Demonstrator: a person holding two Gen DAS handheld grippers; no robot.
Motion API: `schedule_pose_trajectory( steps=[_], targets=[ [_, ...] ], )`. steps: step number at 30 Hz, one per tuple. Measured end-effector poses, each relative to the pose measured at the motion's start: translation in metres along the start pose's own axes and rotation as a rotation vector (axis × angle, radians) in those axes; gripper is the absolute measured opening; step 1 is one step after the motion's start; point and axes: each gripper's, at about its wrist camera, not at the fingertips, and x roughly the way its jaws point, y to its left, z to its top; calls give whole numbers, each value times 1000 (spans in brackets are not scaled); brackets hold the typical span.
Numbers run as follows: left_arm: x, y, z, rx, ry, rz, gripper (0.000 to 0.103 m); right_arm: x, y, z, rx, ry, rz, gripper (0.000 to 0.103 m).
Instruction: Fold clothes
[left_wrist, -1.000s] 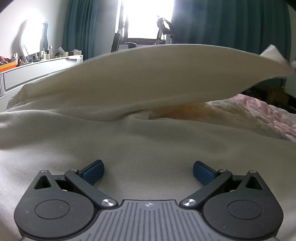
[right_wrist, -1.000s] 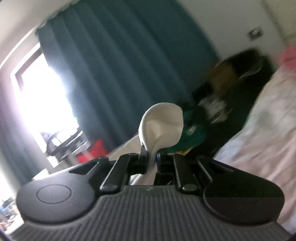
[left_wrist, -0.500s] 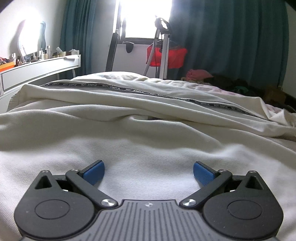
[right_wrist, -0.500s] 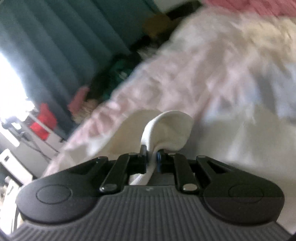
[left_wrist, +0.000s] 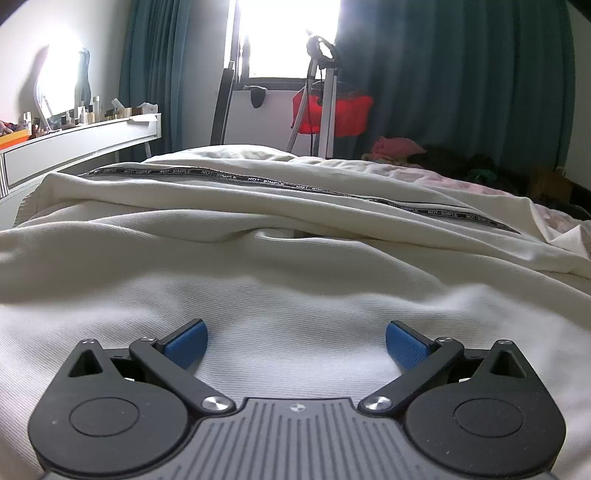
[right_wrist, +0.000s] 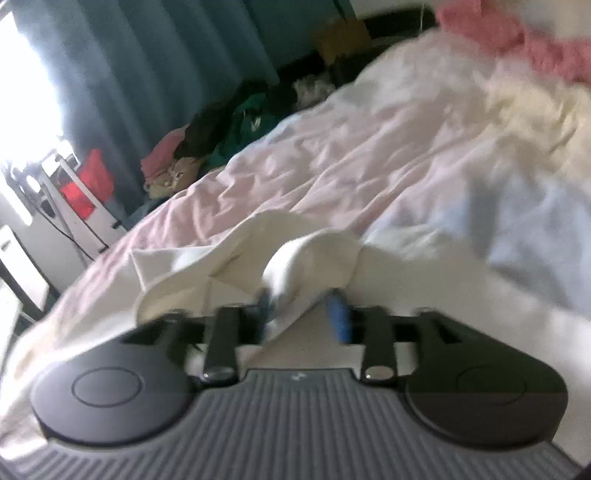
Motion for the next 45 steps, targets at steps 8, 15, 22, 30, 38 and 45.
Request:
schedule_pose_trajectory(
  steps=[8, 15, 22, 30, 38, 45],
  targets=[
    [0, 0, -1, 0, -2, -1, 103, 3, 41, -10, -333, -10, 258, 76],
    [2, -4, -2, 18, 2, 15, 103, 68, 110, -21, -625, 136, 161, 44],
    [5, -12, -3, 57, 6, 50, 103, 112, 113, 58, -415, -79, 12, 7],
    [4, -9, -5, 52, 1, 49, 103, 215, 83, 91, -271, 104, -106, 14],
    [5, -5, -5, 46, -7, 43, 103, 181, 52, 100, -70, 55, -23, 89],
    [4, -2, -4, 34, -10, 29, 103, 68, 49, 71, -56, 36, -30, 89]
  ],
)
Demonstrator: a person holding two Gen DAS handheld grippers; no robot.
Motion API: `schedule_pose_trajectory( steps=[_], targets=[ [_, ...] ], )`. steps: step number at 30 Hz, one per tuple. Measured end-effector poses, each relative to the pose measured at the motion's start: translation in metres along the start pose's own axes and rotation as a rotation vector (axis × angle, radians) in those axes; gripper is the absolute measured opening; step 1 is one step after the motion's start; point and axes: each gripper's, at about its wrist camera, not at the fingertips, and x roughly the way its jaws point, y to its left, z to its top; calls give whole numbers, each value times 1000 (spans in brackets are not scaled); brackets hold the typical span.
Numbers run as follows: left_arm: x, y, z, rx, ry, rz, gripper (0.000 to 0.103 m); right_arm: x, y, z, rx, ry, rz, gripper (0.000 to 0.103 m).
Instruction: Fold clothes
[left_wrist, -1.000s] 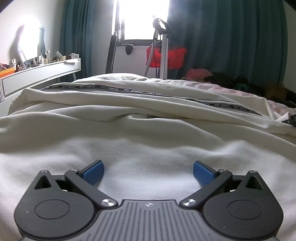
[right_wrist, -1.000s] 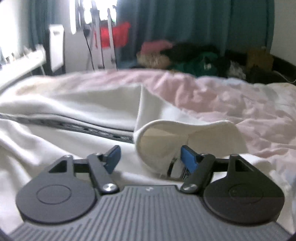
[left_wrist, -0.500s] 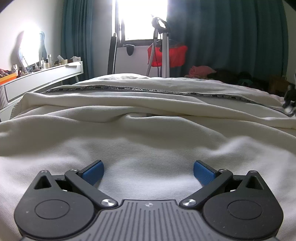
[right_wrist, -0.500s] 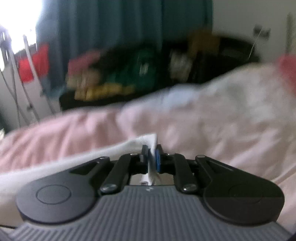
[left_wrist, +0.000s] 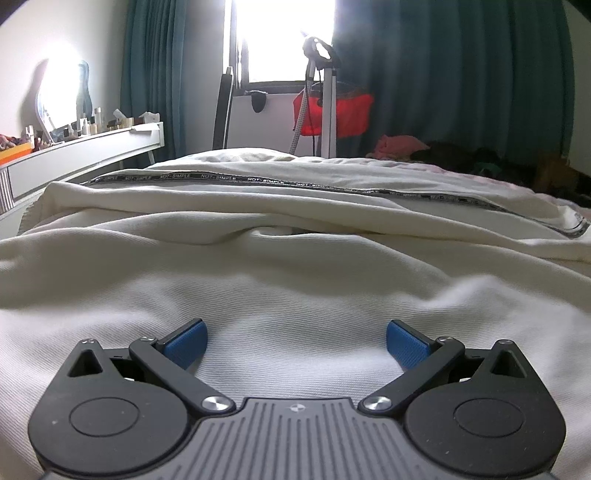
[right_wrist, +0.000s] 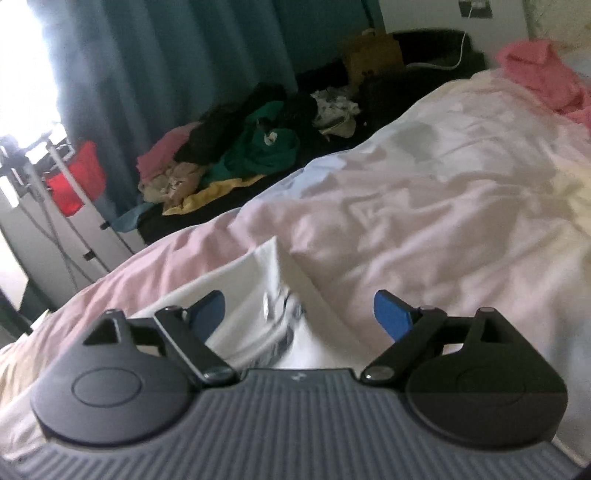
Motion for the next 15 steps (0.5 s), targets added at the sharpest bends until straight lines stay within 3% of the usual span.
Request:
schedule_pose_trajectory(
  steps=[5, 12, 15],
  targets=[
    [-1, 3, 1, -14, -1, -16, 103, -98, 13, -48, -44, -18, 13, 89],
    [-13, 11, 2, -41, 4, -33, 103, -220, 39, -121, -149, -6, 154, 89],
    [-30, 20, 3, -58, 10, -25, 103, -250, 40, -139, -153, -6, 228, 89]
  ],
)
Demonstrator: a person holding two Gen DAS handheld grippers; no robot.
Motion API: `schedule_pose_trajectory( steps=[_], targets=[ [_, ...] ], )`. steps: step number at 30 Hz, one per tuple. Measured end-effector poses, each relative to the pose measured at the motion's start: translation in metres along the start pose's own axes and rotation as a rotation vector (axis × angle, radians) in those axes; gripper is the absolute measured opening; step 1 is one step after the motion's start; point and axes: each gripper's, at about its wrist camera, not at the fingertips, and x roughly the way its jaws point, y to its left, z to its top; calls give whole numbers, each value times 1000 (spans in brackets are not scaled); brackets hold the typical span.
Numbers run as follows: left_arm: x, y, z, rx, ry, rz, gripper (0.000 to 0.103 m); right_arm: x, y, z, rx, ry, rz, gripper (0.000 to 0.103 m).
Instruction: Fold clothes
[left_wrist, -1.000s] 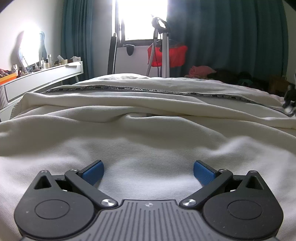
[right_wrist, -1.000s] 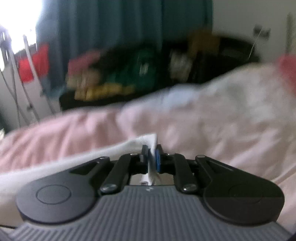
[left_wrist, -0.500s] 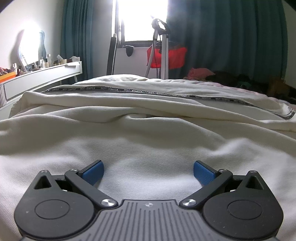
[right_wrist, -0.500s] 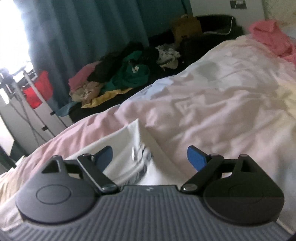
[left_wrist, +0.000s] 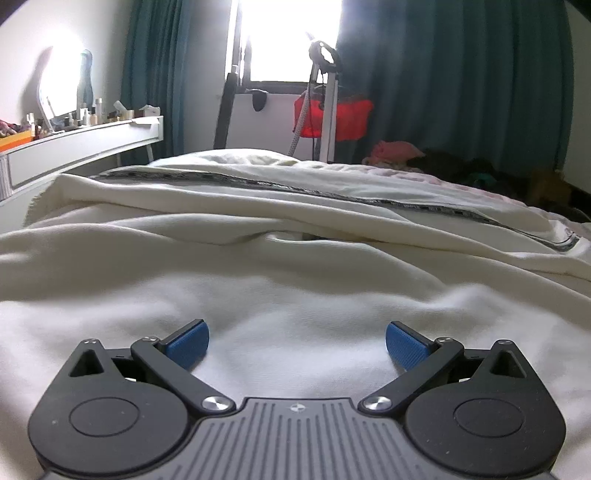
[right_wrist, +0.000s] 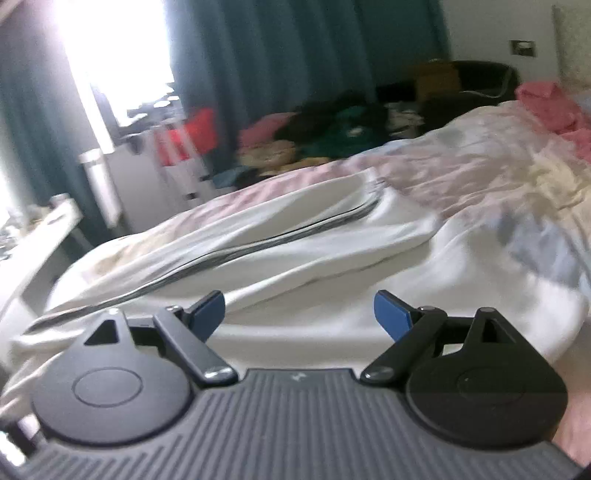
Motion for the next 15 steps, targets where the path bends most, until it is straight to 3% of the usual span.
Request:
schedule_pose_trajectory(
  steps=[4, 8, 11, 15],
  targets=[
    [-36, 23, 4, -80, 29, 9, 103, -15, -4, -22, 19, 25, 52, 89],
    [-78, 59, 14, -158, 88, -6, 103, -1, -21, -23, 78, 103, -28, 89],
    [-103, 88, 15, -154, 115, 17, 103, 3, -30, -21, 118, 109, -54, 89],
    [-117, 133, 13, -273, 253, 87, 103, 4, -33, -28, 131, 119, -53, 89]
  ],
)
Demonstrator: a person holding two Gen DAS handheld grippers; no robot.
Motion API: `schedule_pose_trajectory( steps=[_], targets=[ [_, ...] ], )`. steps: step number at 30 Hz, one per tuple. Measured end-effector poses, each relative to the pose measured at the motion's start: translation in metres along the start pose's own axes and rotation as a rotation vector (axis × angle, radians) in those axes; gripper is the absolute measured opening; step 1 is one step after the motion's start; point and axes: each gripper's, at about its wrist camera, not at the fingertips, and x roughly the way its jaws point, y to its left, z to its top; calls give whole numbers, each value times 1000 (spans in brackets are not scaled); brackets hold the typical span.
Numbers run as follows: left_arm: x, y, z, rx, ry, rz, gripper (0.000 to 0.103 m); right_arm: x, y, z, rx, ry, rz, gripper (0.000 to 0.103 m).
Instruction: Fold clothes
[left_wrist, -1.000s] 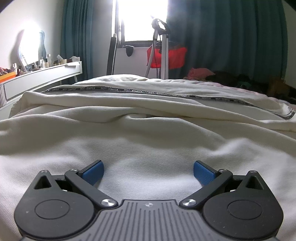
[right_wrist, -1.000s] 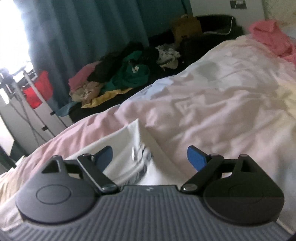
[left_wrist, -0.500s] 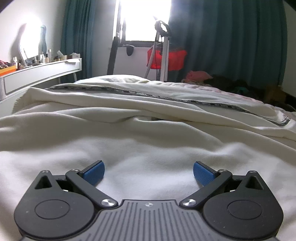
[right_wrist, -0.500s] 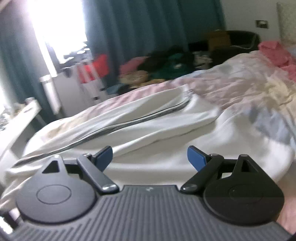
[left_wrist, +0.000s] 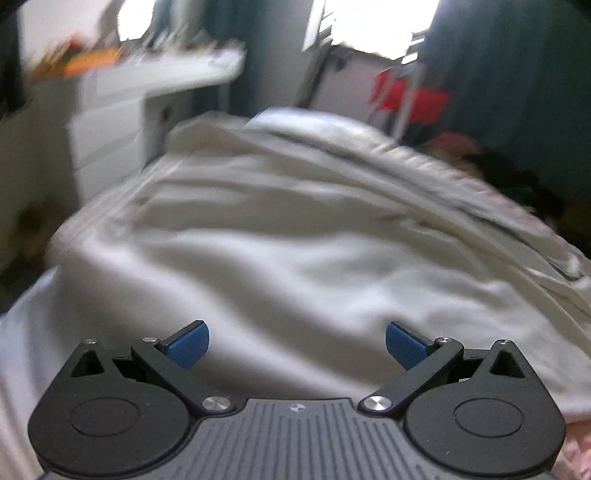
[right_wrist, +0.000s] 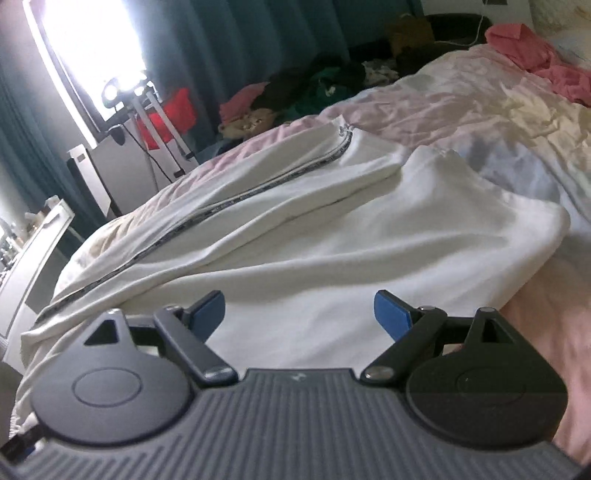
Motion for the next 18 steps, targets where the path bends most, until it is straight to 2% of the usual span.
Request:
schedule_pose_trajectory(
  steps=[4, 9, 11, 14, 18],
  targets=[
    [-4, 42, 8, -208, 129, 0, 102, -4, -1, -4, -6, -8, 34, 89],
    [0, 84, 17, -413, 184, -27, 102, -9, -1, -3, 18, -14, 76, 89],
    [7, 95, 23, -457, 173, -34, 102, -9, -1, -3, 25, -14, 87, 89],
    [20, 103, 37, -443, 144, -10, 102, -8, 0, -3, 28, -13, 80, 89],
    [17, 118, 51, -474, 43, -26, 102, -10, -4, -3, 55, -8, 81, 89]
  ],
)
